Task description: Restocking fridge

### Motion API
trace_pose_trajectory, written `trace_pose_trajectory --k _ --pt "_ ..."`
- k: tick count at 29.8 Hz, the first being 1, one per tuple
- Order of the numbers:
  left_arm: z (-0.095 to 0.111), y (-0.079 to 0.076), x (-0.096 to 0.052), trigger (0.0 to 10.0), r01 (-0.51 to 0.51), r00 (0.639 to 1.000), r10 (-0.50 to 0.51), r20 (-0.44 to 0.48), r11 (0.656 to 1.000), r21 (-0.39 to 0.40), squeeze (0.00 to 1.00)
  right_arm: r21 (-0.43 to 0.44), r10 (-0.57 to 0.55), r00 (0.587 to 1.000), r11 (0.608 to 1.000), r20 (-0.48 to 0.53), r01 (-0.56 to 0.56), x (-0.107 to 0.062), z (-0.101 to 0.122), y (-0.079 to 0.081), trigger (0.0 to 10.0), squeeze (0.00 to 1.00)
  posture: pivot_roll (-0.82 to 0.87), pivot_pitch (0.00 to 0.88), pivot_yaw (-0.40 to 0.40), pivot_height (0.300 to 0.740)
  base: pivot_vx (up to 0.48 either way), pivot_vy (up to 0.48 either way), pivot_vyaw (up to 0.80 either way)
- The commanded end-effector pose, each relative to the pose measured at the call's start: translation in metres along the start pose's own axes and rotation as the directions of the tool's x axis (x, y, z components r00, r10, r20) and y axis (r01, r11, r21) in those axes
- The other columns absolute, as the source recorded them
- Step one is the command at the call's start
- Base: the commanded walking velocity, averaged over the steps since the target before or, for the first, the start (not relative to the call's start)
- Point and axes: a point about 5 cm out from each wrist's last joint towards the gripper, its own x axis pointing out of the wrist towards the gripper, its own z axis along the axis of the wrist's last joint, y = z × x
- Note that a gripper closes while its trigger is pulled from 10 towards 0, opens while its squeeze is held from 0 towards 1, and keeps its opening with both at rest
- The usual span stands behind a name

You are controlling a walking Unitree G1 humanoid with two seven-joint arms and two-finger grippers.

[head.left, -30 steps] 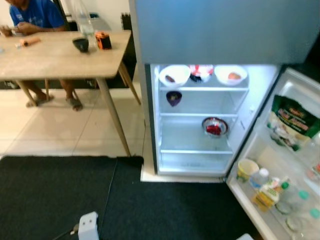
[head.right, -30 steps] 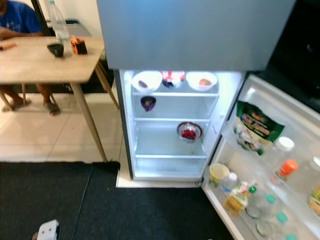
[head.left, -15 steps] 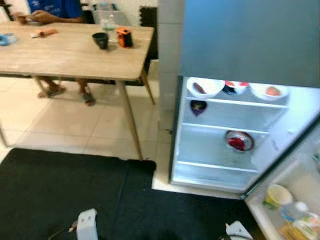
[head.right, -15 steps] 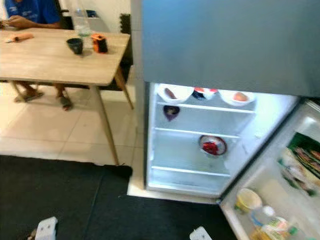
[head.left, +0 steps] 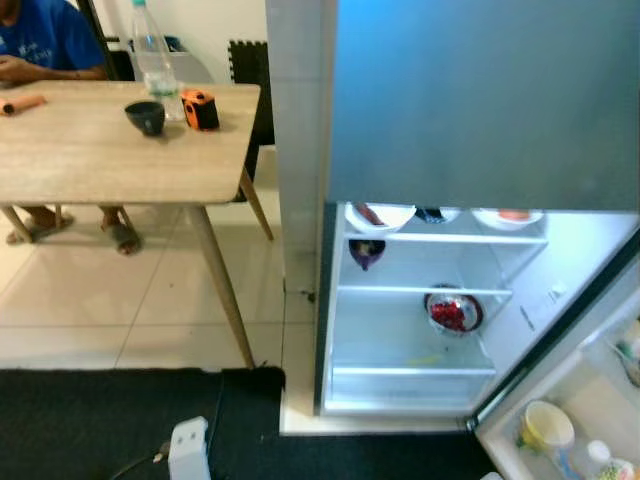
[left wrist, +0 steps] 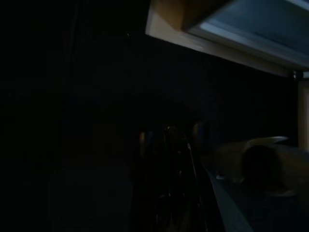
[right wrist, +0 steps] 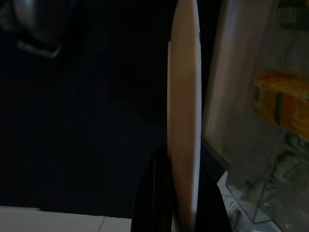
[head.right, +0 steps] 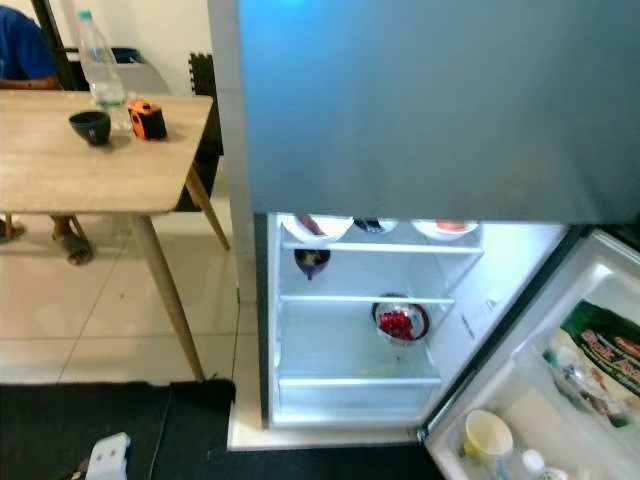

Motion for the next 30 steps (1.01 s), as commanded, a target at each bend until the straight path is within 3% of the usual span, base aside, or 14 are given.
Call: trace_pose_trajectory --k 1,10,11,21,30 --pt "-0.006 0.000 -0.001 10.0 -0.007 1.000 0.007 -0.019 1.000 0.007 0.00 0.002 -0.019 0.999 1.000 0.028 0.019 0.000 0.007 -0.005 10.0 0.00 -0.09 0.044 0.018 0.740 0.349 0.000 0.00" --pt "-0.009 -0.013 0.003 10.0 0.023 0.999 -0.022 -0.035 0.999 0.040 0.00 -0.004 -0.018 0.999 1.000 0.029 0.018 0.000 0.006 -0.003 10.0 0.00 -0.09 0.044 0.018 0.740 0.000 0.000 0.00" --pt "-0.010 -0.013 0.003 10.0 0.036 0.998 -0.032 -0.048 0.997 0.072 0.00 -0.005 -0.019 0.999 1.000 0.030 0.019 0.000 0.007 -0.003 10.0 0.00 -0.10 0.034 0.014 0.740 0.000 -0.454 0.00" --pt "-0.013 -0.007 0.001 10.0 0.029 0.998 -0.023 -0.060 0.995 0.097 0.00 -0.005 -0.018 0.999 1.000 0.040 0.018 0.001 0.010 -0.004 10.0 0.00 -0.10 0.034 0.014 0.740 0.000 -0.451 0.00" --pt "-0.016 0.008 -0.005 10.0 0.001 0.998 0.005 -0.055 0.995 0.098 0.00 -0.002 -0.011 0.999 1.000 0.043 0.012 0.001 0.011 -0.003 10.0 0.00 -0.10 0.041 0.016 0.740 0.000 0.000 0.00"
